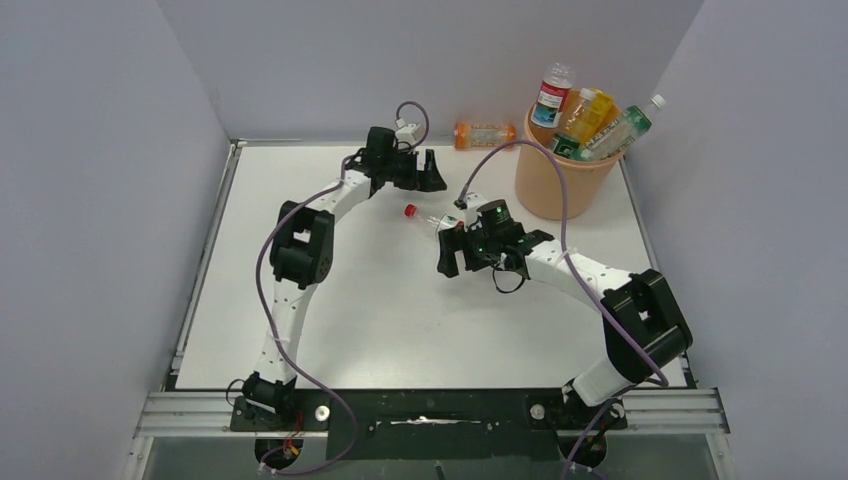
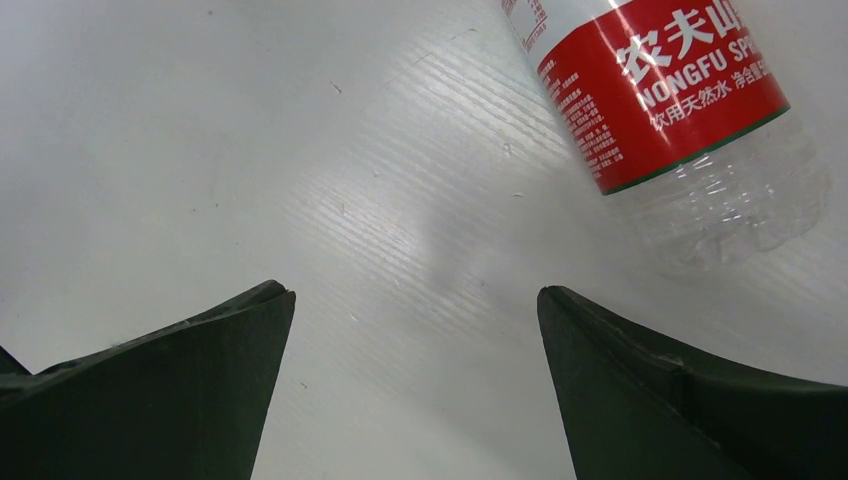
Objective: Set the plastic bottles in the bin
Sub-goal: Adjust the plastic bottle at the center of the board, then pick up the plastic bottle at the center of the board.
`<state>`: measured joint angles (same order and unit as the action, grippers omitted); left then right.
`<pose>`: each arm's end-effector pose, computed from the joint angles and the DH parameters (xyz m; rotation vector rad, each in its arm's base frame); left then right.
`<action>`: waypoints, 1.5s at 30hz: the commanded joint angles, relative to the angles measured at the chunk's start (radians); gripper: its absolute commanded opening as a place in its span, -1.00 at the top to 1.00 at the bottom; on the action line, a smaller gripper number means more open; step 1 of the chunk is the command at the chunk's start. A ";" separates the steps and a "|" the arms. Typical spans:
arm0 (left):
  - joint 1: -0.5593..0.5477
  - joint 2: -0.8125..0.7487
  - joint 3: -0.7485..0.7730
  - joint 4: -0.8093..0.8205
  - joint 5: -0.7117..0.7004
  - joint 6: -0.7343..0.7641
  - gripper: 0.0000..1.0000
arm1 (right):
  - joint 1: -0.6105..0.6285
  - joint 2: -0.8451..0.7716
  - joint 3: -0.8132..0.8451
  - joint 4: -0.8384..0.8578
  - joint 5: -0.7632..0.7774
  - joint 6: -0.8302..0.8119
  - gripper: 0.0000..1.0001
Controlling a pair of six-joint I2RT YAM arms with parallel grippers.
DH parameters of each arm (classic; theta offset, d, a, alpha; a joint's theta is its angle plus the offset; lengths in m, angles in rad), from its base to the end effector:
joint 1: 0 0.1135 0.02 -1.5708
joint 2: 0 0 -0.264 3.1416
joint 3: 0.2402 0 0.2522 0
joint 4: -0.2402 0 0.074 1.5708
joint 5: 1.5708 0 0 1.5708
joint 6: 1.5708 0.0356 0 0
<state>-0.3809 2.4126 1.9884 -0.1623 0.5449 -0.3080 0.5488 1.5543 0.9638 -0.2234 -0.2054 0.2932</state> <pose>0.5054 -0.2223 0.1854 0.4096 2.1870 -0.9771 0.2754 0.1769 0.2118 -0.4132 2.4250 0.6306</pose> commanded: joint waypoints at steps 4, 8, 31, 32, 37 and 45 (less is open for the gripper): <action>-0.018 0.013 0.030 0.044 0.063 0.043 -0.94 | -0.047 -0.021 -0.022 0.071 -0.020 -0.001 -0.96; -0.017 -0.070 -0.126 0.113 0.037 0.038 -0.93 | -0.063 -0.013 -0.019 0.073 -0.023 0.000 -0.96; -0.027 -0.374 -0.595 0.268 0.021 -0.035 -0.94 | -0.121 0.028 -0.049 -0.025 0.083 0.029 -0.96; -0.028 -0.384 -0.612 0.270 0.020 -0.036 -0.94 | -0.122 0.033 -0.050 -0.031 0.100 0.026 -0.97; -0.039 -0.430 -0.675 0.283 0.016 -0.037 -0.94 | -0.124 0.068 -0.021 -0.050 0.170 0.016 -0.96; -0.087 -0.520 -0.766 0.279 0.002 -0.044 -0.94 | -0.154 0.107 0.052 -0.075 0.241 -0.009 -0.96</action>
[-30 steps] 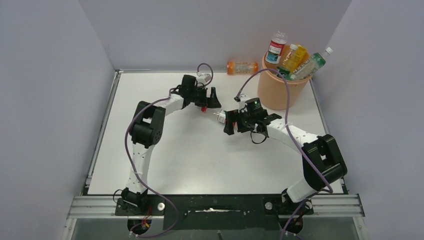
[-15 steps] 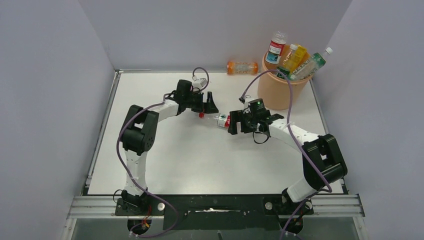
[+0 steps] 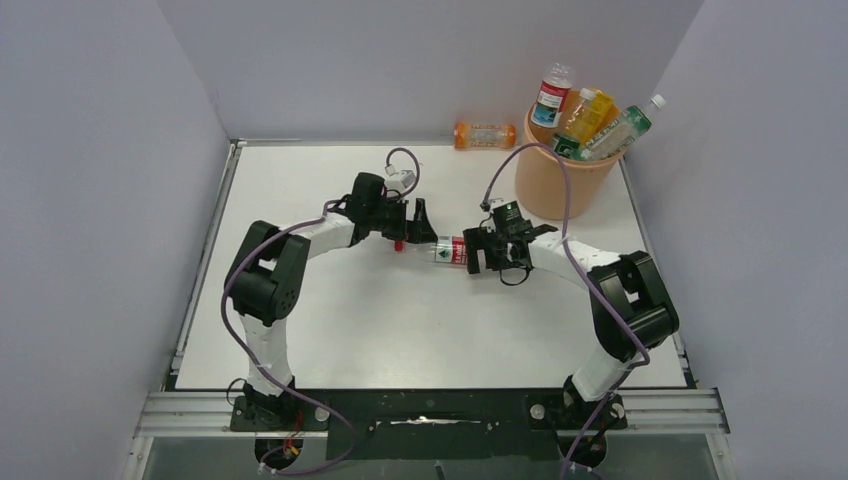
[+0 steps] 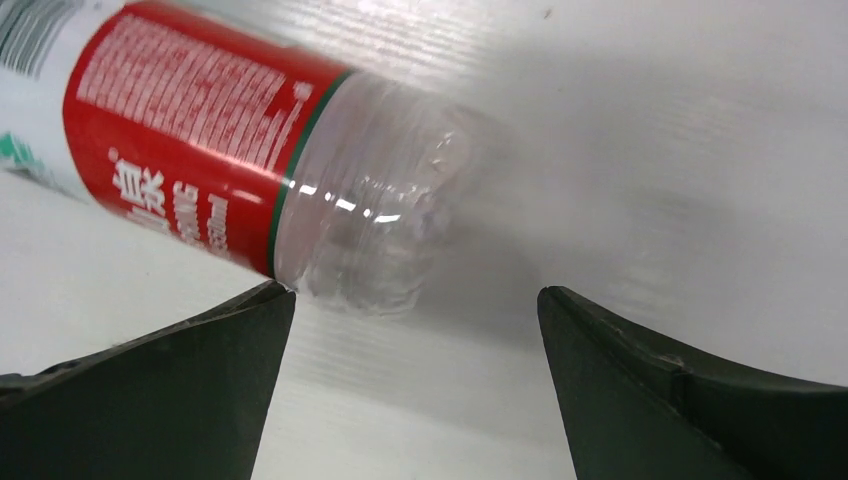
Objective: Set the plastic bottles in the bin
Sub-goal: Pick up the plastic bottle at the center of the board.
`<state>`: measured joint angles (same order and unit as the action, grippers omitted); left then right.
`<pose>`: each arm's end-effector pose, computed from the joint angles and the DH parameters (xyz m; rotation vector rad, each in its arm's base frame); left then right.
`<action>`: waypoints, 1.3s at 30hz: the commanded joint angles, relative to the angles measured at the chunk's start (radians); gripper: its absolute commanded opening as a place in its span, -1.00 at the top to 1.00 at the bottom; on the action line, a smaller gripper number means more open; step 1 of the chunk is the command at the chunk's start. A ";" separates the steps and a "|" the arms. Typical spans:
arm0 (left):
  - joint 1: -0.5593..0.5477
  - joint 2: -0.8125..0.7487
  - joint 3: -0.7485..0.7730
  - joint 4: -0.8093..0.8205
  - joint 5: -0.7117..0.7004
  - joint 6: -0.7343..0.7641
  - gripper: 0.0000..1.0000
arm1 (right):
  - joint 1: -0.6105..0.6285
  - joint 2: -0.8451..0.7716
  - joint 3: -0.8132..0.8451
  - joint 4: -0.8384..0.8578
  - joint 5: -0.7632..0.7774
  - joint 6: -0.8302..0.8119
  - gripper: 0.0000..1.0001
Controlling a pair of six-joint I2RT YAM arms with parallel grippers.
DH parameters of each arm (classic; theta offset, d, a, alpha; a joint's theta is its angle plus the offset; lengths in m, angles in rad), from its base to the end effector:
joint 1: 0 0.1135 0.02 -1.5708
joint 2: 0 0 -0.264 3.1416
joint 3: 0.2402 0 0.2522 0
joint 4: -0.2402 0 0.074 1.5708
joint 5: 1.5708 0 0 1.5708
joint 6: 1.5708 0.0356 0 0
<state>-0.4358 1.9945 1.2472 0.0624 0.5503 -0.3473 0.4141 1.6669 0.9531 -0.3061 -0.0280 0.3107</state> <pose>0.3818 -0.1983 0.1657 0.4135 2.3064 -1.0265 0.2991 0.1325 0.1679 -0.1458 2.6164 0.2969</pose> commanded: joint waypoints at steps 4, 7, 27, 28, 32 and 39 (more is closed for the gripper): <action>-0.075 -0.148 -0.075 0.082 0.005 -0.030 -0.94 | -0.053 -0.030 0.059 0.010 0.064 -0.034 -0.96; -0.114 -0.160 -0.091 0.095 0.009 -0.047 -0.94 | -0.074 -0.020 0.073 0.007 0.053 -0.045 -0.96; -0.217 -0.158 -0.155 0.253 0.075 -0.153 -0.94 | -0.153 -0.101 0.150 -0.020 -0.104 -0.014 -0.95; -0.223 -0.149 -0.150 0.247 0.074 -0.150 -0.94 | -0.154 -0.094 0.163 -0.017 -0.138 -0.001 -0.96; -0.230 -0.158 -0.161 0.243 0.068 -0.146 -0.94 | -0.144 -0.024 0.253 -0.024 -0.260 0.083 -0.96; -0.226 -0.270 -0.227 0.219 0.025 -0.132 -0.94 | -0.079 0.075 0.333 -0.030 -0.237 0.144 -0.95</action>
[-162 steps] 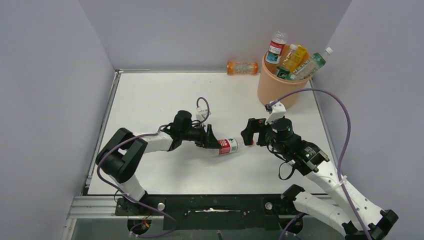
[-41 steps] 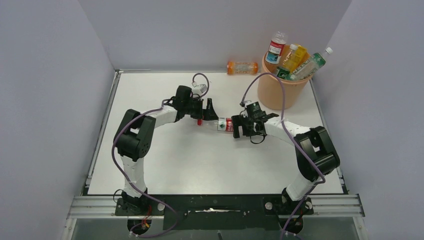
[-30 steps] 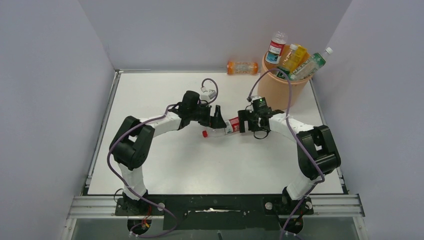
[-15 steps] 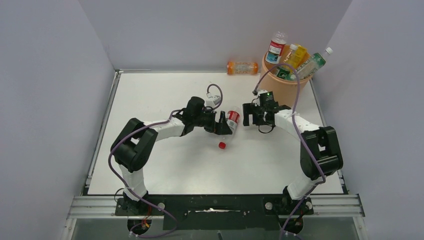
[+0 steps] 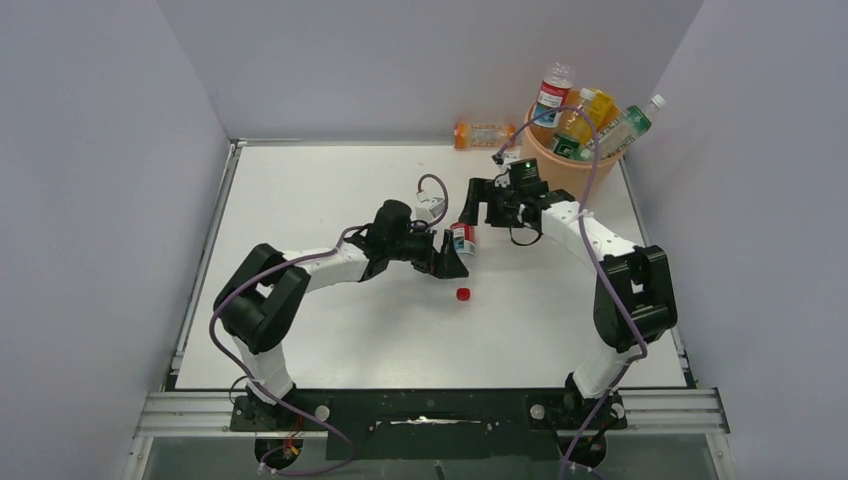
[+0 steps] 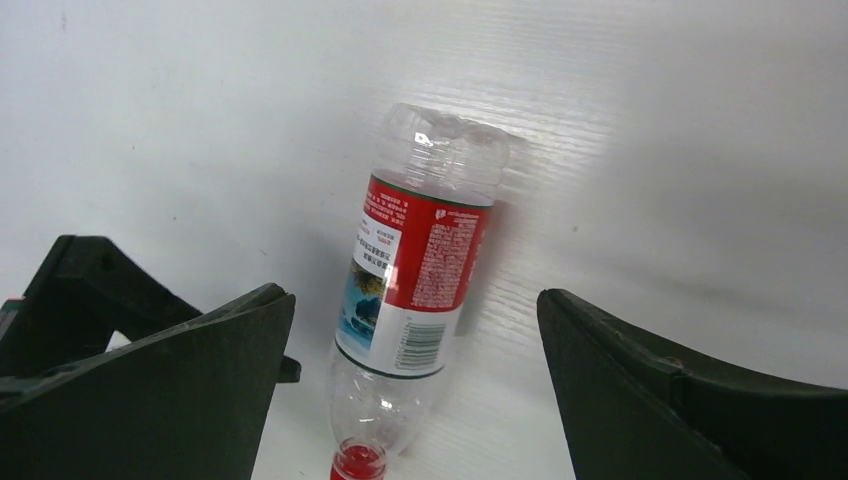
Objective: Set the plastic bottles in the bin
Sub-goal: Pick up the plastic bottle at the center of the board.
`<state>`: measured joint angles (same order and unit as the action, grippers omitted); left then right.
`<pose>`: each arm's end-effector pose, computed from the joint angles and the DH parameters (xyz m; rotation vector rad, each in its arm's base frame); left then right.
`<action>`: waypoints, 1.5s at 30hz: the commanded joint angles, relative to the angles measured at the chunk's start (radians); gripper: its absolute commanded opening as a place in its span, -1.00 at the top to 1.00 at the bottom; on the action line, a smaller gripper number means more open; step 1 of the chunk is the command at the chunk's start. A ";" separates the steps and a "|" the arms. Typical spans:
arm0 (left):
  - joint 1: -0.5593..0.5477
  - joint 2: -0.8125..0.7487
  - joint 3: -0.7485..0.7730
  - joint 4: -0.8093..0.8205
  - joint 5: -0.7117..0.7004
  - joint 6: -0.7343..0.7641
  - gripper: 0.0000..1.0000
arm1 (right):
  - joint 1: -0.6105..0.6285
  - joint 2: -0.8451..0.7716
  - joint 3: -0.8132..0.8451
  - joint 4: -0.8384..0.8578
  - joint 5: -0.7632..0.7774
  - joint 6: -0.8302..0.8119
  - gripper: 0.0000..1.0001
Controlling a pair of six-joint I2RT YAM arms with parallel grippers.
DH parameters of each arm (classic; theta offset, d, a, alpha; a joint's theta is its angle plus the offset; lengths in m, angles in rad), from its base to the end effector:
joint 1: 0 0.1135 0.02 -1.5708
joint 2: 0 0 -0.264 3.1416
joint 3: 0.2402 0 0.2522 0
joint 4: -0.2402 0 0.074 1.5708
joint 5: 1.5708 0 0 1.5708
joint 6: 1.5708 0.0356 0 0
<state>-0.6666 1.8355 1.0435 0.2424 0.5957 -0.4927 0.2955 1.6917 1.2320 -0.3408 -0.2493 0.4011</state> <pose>0.2958 -0.2581 0.1821 0.5860 2.2276 -1.2795 0.3548 0.1172 0.2428 0.0050 2.4307 0.6218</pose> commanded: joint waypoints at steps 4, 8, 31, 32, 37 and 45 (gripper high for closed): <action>0.010 -0.172 -0.069 0.020 -0.052 0.016 -0.94 | 0.094 0.117 0.097 -0.029 0.085 0.055 -0.95; 0.015 -0.241 -0.099 -0.028 -0.100 0.014 -0.94 | 0.128 0.186 0.129 -0.033 0.138 0.056 -0.95; 0.203 -0.540 -0.240 -0.112 -0.254 -0.099 -0.94 | 0.124 0.235 0.174 -0.057 0.144 0.006 -0.03; 0.209 -0.535 -0.232 -0.123 -0.247 -0.098 -0.94 | 0.118 0.209 0.179 -0.062 0.144 -0.002 -0.02; 0.223 -0.507 -0.218 -0.133 -0.200 -0.092 -0.95 | 0.054 0.088 0.261 -0.105 0.147 -0.054 -0.03; 0.222 -0.491 -0.227 -0.106 -0.176 -0.090 -0.95 | -0.104 -0.046 0.469 -0.117 0.161 -0.121 -0.09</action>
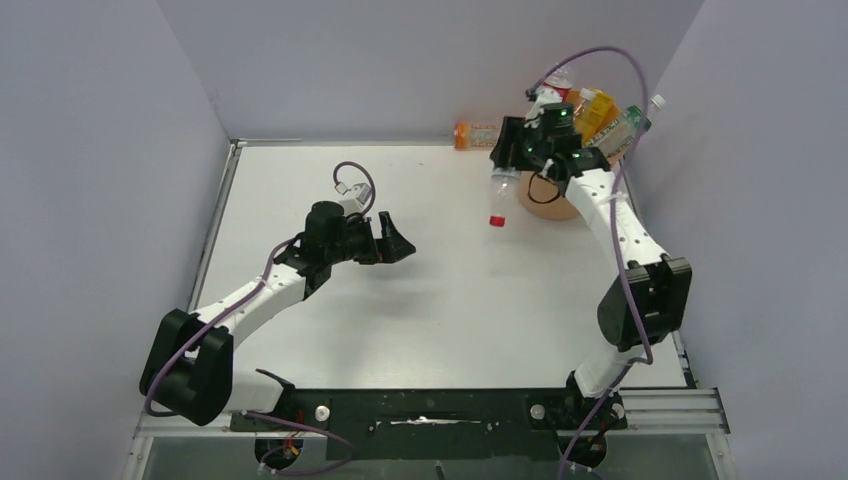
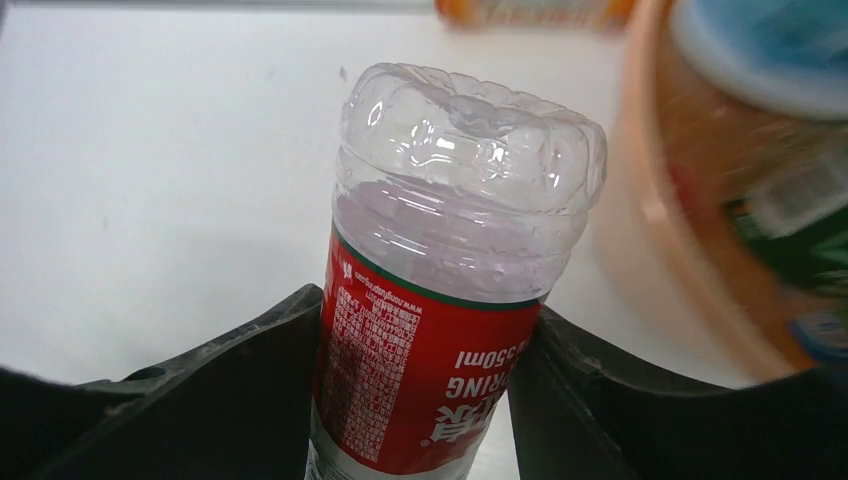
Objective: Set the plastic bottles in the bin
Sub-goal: Pick up the plastic bottle at the center of the board, then place the plastic bottle in the trash bin.
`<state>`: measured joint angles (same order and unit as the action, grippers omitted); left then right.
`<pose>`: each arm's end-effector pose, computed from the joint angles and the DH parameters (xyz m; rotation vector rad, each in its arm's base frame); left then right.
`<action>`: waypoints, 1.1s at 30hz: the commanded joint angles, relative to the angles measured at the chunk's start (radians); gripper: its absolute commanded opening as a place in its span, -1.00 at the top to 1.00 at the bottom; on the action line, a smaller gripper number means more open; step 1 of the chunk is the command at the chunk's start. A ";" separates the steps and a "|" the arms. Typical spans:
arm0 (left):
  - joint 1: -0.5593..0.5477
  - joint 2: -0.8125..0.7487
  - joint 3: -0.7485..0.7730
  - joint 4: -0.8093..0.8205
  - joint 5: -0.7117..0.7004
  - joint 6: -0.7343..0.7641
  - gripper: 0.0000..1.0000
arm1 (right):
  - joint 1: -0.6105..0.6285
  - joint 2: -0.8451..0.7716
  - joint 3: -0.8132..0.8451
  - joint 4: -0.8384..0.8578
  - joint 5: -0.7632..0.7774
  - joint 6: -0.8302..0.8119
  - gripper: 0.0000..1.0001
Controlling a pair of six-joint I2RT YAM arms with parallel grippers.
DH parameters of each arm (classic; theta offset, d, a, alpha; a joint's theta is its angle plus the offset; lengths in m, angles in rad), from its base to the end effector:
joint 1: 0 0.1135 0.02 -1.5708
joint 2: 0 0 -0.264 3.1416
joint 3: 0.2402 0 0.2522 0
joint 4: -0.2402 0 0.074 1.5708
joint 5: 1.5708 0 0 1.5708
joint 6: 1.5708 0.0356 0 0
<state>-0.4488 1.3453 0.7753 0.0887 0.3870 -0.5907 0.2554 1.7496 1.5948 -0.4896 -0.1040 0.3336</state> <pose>0.2594 -0.1398 0.2396 0.1029 2.1767 -1.0192 0.3916 0.1061 0.3291 0.0295 2.2466 0.4375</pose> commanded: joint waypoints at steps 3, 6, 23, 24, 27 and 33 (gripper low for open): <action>0.004 -0.005 0.042 0.046 0.030 0.017 -0.95 | -0.138 -0.143 0.142 0.082 0.024 -0.058 -0.10; 0.003 -0.006 0.038 0.042 0.015 0.018 -0.94 | -0.218 -0.174 0.144 0.169 0.025 -0.037 -0.09; -0.001 0.029 0.021 0.098 0.053 0.009 -0.94 | -0.271 -0.117 0.078 0.623 0.280 -0.132 -0.07; -0.002 0.030 0.021 0.102 0.054 0.009 -0.94 | -0.272 -0.114 0.072 0.640 0.293 -0.138 -0.07; -0.004 0.035 0.023 0.107 0.060 0.010 -0.94 | -0.269 -0.104 0.050 0.689 0.334 -0.164 -0.06; -0.007 0.044 0.030 0.105 0.071 0.015 -0.95 | -0.249 -0.104 -0.040 0.812 0.401 -0.227 -0.04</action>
<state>-0.4503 1.3849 0.7753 0.1303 0.4309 -0.5873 -0.0109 1.6505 1.5909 0.1432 0.2138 0.1703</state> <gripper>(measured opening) 0.972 0.583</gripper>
